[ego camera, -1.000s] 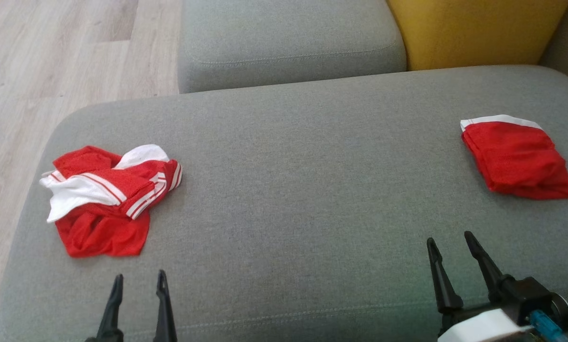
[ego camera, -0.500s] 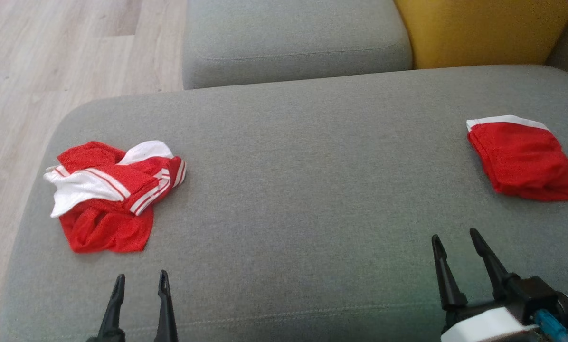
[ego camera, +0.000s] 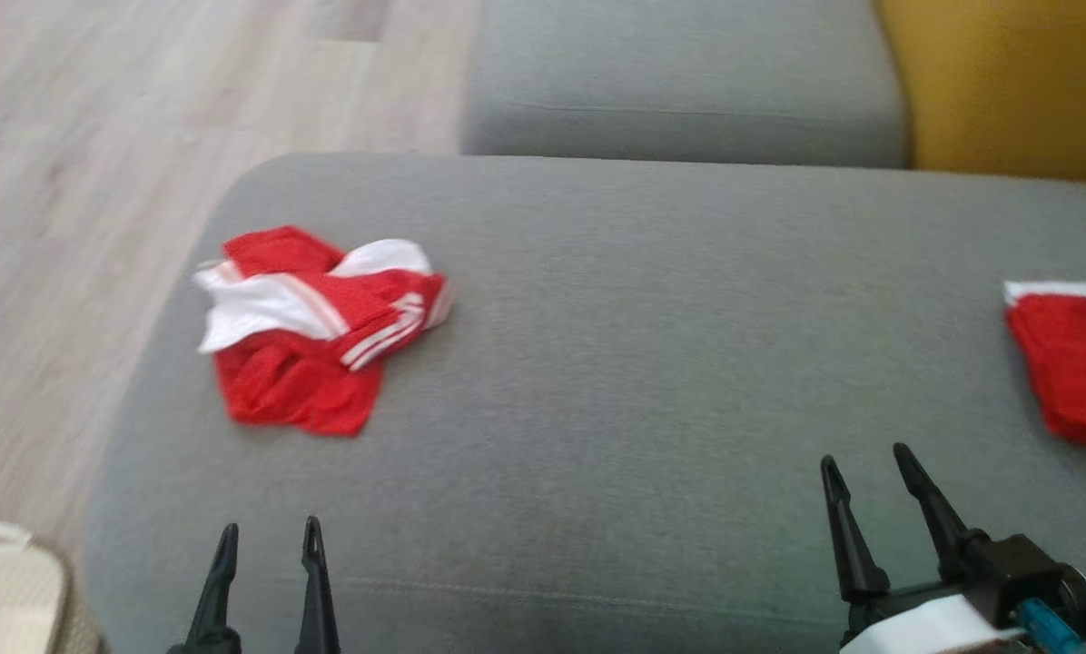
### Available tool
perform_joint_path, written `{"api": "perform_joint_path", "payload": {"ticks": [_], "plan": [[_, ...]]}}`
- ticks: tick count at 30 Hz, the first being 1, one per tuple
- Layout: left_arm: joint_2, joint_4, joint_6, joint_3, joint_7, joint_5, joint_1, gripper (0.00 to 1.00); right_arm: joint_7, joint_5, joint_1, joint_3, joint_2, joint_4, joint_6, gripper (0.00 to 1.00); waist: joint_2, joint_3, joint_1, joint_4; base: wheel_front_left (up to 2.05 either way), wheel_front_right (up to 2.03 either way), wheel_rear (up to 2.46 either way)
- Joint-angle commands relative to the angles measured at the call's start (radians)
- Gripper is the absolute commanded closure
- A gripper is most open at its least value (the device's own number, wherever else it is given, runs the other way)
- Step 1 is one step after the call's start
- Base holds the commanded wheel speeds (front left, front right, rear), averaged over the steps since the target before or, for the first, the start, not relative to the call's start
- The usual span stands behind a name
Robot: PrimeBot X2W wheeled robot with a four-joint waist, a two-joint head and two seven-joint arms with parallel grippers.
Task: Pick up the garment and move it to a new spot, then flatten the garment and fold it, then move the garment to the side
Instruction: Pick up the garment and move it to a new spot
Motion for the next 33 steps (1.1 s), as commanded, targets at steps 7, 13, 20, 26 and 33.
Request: {"api": "perform_joint_path", "payload": {"ticks": [7,13,20,26,33], "plan": [[-0.01,-0.041,-0.01,0.043,-0.005,0.022,-0.024,0.0,-0.006,0.003,-0.01,0.036,0.002,-0.037,0.0,0.0,-0.0001,-0.003,0.0,0.151,0.0,0.0,0.0],[-0.01,-0.044,-0.017,0.047,-0.005,0.023,-0.02,0.0,-0.006,0.004,-0.006,0.037,0.003,-0.035,0.0,0.0,-0.0001,-0.001,0.0,0.207,0.0,0.0,0.0],[-0.01,-0.051,-0.012,0.04,-0.005,0.018,-0.013,0.0,-0.006,0.002,0.001,0.036,0.004,-0.04,0.0,0.0,-0.0001,0.013,0.0,0.249,0.0,0.0,0.0],[-0.01,-0.054,-0.031,0.009,-0.005,0.012,-0.046,0.0,-0.006,-0.007,0.006,0.038,-0.004,-0.048,0.0,0.0,-0.0001,0.064,0.0,0.259,0.0,0.0,0.0],[-0.01,-0.045,-0.023,-0.038,-0.005,-0.019,-0.314,0.0,-0.006,-0.013,-0.058,0.028,-0.074,-0.096,0.0,0.0,-0.0001,0.243,0.0,0.25,0.0,0.0,0.0]]}}
